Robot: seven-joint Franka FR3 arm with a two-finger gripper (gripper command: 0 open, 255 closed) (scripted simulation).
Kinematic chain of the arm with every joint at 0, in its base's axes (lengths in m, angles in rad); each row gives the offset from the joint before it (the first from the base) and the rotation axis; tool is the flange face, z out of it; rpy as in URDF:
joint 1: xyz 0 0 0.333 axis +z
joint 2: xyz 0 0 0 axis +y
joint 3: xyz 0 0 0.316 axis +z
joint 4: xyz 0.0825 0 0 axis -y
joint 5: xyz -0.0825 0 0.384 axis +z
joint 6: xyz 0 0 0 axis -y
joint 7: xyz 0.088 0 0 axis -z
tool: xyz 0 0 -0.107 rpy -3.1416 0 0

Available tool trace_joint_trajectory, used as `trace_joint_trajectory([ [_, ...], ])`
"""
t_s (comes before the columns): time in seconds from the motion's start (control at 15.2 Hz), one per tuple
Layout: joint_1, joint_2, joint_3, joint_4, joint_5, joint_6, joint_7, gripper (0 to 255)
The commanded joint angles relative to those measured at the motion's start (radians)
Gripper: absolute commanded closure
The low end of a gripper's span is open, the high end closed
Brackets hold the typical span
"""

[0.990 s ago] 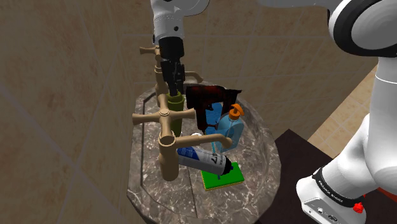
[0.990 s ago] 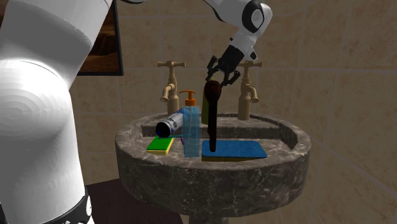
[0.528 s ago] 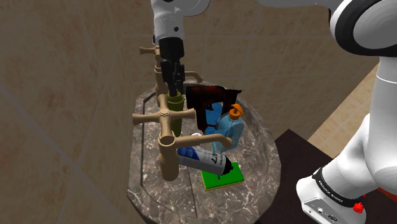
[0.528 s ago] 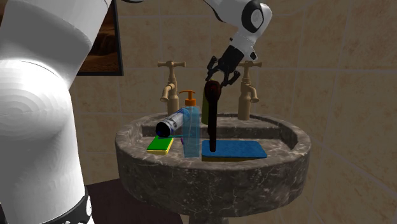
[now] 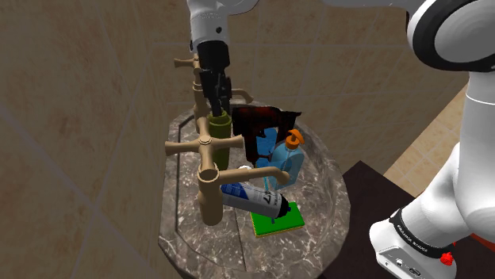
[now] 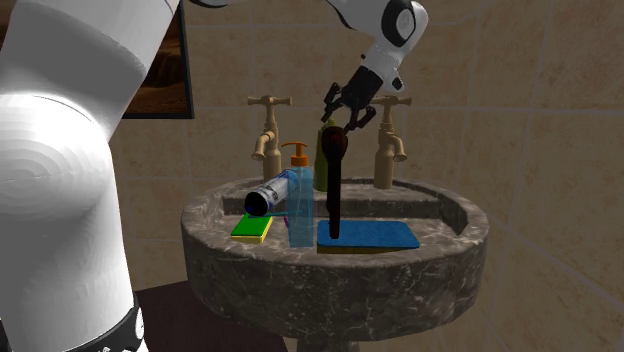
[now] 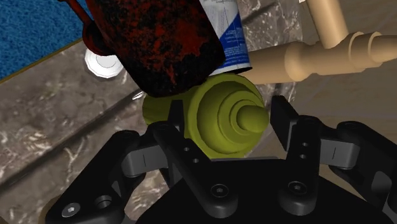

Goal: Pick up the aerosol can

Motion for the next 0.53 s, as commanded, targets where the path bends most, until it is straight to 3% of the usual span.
trace_joint_trajectory([
  [0.0, -0.003, -0.005, 0.002, 0.025, 0.002, -0.042, 0.011, 255],
  [0.46, -0.007, 0.007, 0.006, 0.124, 0.011, -0.122, 0.046, 255],
])
